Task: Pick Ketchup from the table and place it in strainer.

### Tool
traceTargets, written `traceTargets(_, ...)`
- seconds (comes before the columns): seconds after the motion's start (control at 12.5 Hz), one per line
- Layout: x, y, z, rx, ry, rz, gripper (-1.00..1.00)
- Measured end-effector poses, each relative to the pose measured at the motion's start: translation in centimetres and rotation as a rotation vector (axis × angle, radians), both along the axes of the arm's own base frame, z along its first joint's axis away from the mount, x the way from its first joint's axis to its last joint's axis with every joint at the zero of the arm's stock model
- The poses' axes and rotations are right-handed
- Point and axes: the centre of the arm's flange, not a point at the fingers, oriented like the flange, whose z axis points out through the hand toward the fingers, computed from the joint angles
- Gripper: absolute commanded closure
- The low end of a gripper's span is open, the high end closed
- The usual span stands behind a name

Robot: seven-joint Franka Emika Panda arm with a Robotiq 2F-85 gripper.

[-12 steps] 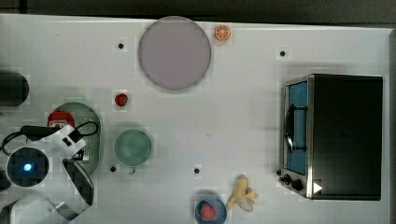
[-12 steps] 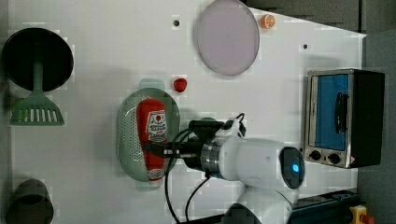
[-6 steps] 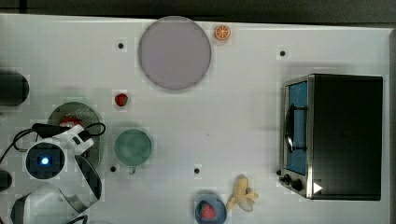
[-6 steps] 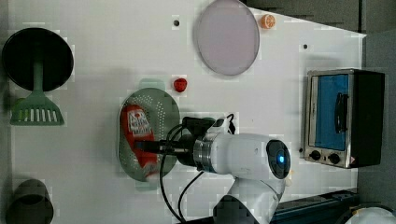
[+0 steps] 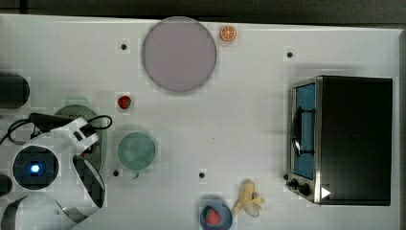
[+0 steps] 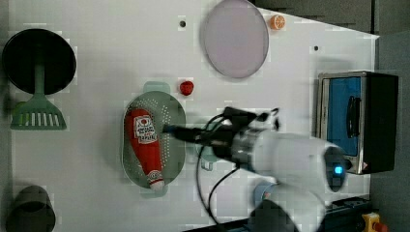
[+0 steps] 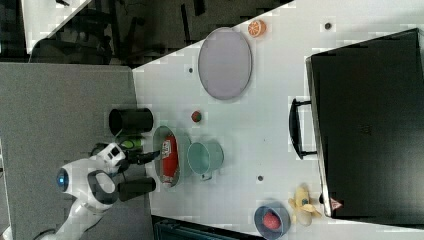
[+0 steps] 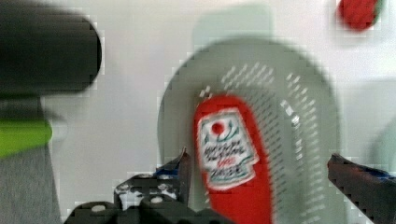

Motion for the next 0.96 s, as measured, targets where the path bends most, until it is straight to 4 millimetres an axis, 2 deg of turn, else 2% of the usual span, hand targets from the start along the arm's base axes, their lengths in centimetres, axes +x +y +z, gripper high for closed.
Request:
traceTargets(0.16,1.4,-3.5,2.8,-0.077,0.014,-0.059,-1.0)
traceTargets(0.24,2.4,-6.1,4.2,-0.118,0.025,-0.109,-1.0)
traceTargets(0.4,4.6,-12.2,7.8,-0.166,0.04,-0.239,-1.0)
traceTargets(0.56,6.5,-19.5,12.5,-0.203,0.083,-0.381,-1.0)
traceTargets(0.64,7.0,-23.0,15.0,-0.211,0.101,-0.45,-1.0)
traceTargets(0.8,6.5,-29.8,20.3,-0.211,0.148,-0.581,-1.0)
traceTargets(0.88,6.0,-32.4,22.9,-0.2,0.158,-0.632,-1.0)
traceTargets(0.96,5.4,-34.3,25.2,-0.185,0.182,-0.667,-1.0)
